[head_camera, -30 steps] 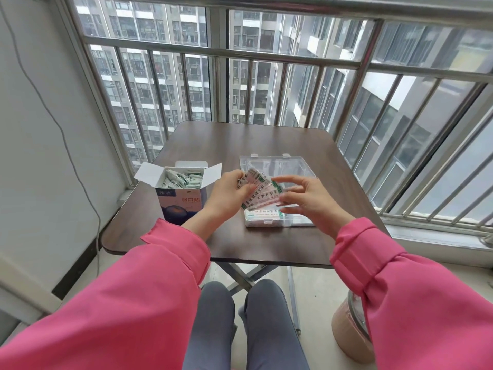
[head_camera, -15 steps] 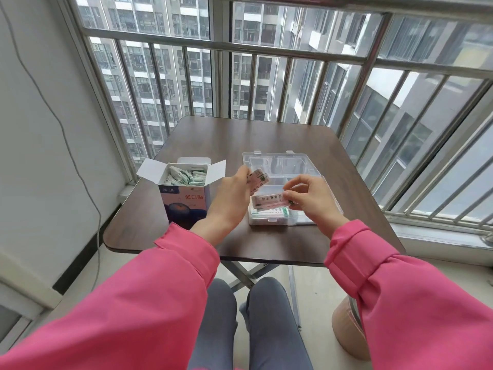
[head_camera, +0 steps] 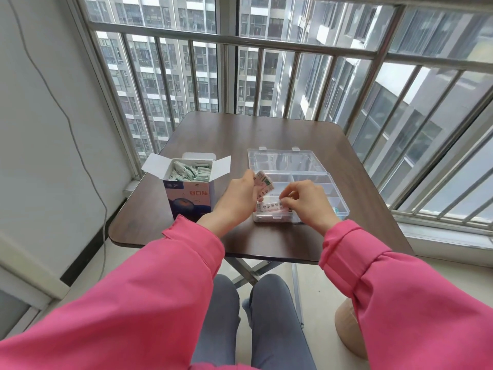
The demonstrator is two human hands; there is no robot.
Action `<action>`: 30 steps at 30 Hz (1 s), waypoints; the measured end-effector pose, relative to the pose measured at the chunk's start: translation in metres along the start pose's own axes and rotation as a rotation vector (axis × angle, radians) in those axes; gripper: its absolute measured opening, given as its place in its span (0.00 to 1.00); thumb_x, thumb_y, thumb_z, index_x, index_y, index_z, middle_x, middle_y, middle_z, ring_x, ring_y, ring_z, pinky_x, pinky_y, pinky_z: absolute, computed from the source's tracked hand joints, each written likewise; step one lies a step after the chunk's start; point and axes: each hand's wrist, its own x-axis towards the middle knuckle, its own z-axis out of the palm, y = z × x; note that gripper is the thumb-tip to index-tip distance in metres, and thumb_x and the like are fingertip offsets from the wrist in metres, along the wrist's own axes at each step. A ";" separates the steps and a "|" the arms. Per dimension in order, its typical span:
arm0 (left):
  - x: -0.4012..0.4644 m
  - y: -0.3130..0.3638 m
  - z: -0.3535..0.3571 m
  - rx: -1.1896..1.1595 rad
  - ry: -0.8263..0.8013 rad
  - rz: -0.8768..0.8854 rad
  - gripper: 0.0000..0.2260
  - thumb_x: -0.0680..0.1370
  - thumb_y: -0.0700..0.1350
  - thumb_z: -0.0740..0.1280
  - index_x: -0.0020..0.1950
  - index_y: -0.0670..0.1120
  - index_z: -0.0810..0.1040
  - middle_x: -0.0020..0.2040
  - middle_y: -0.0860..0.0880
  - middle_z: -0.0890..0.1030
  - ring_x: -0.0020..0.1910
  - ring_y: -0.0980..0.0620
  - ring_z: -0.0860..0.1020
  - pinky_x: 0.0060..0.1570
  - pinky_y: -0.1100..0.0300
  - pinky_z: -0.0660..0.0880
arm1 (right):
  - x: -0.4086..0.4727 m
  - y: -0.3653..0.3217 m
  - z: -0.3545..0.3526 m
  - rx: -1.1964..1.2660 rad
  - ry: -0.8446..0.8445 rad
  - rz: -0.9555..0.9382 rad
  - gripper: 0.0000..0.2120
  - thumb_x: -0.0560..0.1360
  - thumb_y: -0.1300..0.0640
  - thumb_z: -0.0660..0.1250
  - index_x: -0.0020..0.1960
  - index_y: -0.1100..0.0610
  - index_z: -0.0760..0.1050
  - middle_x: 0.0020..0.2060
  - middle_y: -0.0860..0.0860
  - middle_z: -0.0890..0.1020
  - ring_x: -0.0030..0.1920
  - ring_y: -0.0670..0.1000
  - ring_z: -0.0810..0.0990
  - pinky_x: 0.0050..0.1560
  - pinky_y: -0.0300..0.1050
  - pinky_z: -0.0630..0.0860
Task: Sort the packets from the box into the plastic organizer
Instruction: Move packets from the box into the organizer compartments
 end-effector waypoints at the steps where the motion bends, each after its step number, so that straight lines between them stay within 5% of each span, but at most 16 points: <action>1: 0.001 -0.001 0.001 0.012 -0.006 -0.005 0.04 0.79 0.41 0.58 0.45 0.45 0.63 0.49 0.38 0.81 0.41 0.37 0.80 0.44 0.44 0.77 | 0.000 0.000 0.000 -0.012 -0.006 0.000 0.04 0.70 0.63 0.69 0.42 0.57 0.82 0.44 0.56 0.82 0.46 0.52 0.80 0.48 0.42 0.74; 8: 0.002 0.000 0.001 0.055 -0.039 -0.016 0.05 0.80 0.41 0.57 0.45 0.45 0.63 0.51 0.39 0.81 0.41 0.39 0.79 0.46 0.46 0.77 | -0.003 -0.001 0.001 -0.149 -0.035 -0.025 0.05 0.71 0.60 0.68 0.44 0.55 0.82 0.45 0.53 0.83 0.50 0.56 0.79 0.52 0.51 0.76; 11: 0.003 0.000 0.000 0.051 -0.049 -0.011 0.05 0.80 0.40 0.57 0.46 0.45 0.63 0.50 0.40 0.81 0.36 0.43 0.77 0.41 0.53 0.74 | -0.005 -0.004 0.000 -0.260 -0.030 -0.042 0.07 0.74 0.58 0.66 0.49 0.55 0.80 0.50 0.55 0.82 0.53 0.57 0.78 0.52 0.51 0.75; 20: 0.003 0.000 0.000 0.037 -0.029 0.005 0.05 0.80 0.41 0.58 0.45 0.45 0.64 0.50 0.39 0.80 0.40 0.41 0.79 0.41 0.52 0.75 | -0.006 -0.010 -0.003 -0.350 -0.031 -0.081 0.10 0.75 0.60 0.62 0.54 0.55 0.79 0.54 0.54 0.80 0.56 0.57 0.77 0.51 0.50 0.73; 23: 0.000 0.001 -0.002 -0.062 -0.001 0.045 0.05 0.80 0.40 0.59 0.45 0.44 0.67 0.45 0.43 0.80 0.32 0.48 0.79 0.33 0.63 0.70 | -0.007 -0.009 -0.003 -0.368 -0.045 -0.074 0.10 0.76 0.59 0.61 0.54 0.53 0.78 0.55 0.52 0.80 0.58 0.56 0.76 0.52 0.49 0.72; 27: -0.005 0.003 -0.006 -0.314 -0.047 0.033 0.09 0.80 0.38 0.59 0.43 0.49 0.70 0.42 0.44 0.83 0.23 0.59 0.77 0.23 0.69 0.66 | -0.005 -0.010 -0.008 0.002 0.061 -0.011 0.11 0.75 0.61 0.61 0.53 0.56 0.80 0.48 0.55 0.83 0.51 0.55 0.80 0.49 0.47 0.76; 30: -0.009 0.008 -0.008 -0.444 -0.110 0.018 0.07 0.81 0.38 0.58 0.48 0.47 0.73 0.40 0.47 0.81 0.24 0.59 0.78 0.22 0.66 0.66 | -0.008 -0.019 -0.018 0.506 -0.030 0.064 0.03 0.77 0.60 0.64 0.47 0.56 0.77 0.38 0.53 0.82 0.37 0.49 0.81 0.30 0.36 0.74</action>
